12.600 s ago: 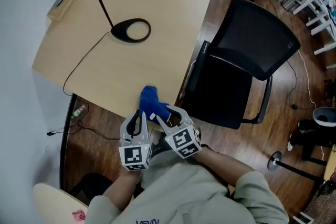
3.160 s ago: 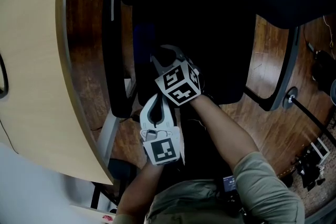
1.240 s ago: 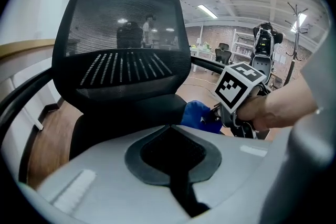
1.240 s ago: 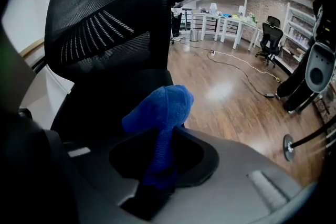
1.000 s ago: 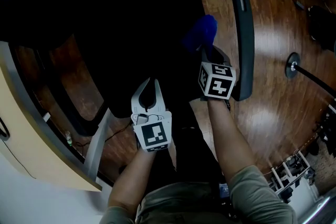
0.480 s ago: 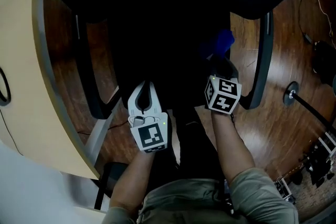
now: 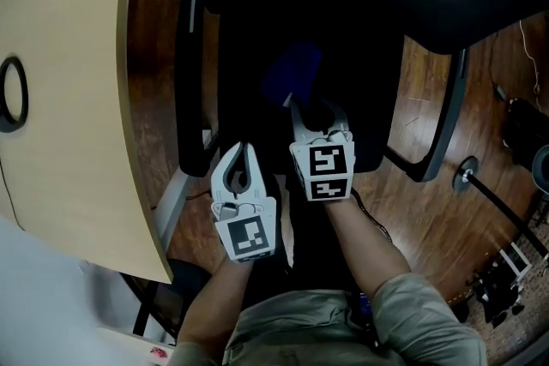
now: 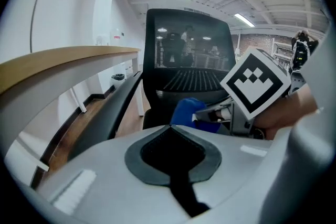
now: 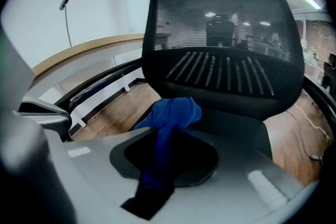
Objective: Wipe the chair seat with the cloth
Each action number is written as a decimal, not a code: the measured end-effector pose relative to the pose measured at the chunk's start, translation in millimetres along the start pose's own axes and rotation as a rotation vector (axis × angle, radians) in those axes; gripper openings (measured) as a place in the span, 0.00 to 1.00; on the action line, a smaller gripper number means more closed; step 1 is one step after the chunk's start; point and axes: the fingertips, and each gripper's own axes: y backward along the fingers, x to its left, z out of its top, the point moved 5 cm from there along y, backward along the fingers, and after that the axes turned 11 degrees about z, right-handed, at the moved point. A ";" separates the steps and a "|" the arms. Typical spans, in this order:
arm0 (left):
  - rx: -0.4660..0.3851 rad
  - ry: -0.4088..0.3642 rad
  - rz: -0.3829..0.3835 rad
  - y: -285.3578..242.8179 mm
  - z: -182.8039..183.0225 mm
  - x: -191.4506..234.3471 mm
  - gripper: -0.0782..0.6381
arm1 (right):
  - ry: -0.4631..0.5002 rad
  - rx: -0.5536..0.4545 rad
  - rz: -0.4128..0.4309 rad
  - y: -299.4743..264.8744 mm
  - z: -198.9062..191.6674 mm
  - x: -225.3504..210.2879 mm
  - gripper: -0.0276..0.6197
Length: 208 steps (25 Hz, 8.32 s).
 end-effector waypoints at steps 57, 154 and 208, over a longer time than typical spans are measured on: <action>0.015 -0.251 -0.354 -6.6 -11.9 -142.6 0.12 | -0.318 0.092 -0.287 87.1 -113.0 -143.8 0.16; 0.037 -0.222 -0.279 41.9 -60.6 -106.3 0.12 | -0.127 0.218 -0.137 88.0 -145.6 -56.3 0.16; 0.050 -0.067 -0.024 72.8 -78.6 -0.9 0.12 | 0.017 0.113 0.007 70.7 -102.1 62.1 0.17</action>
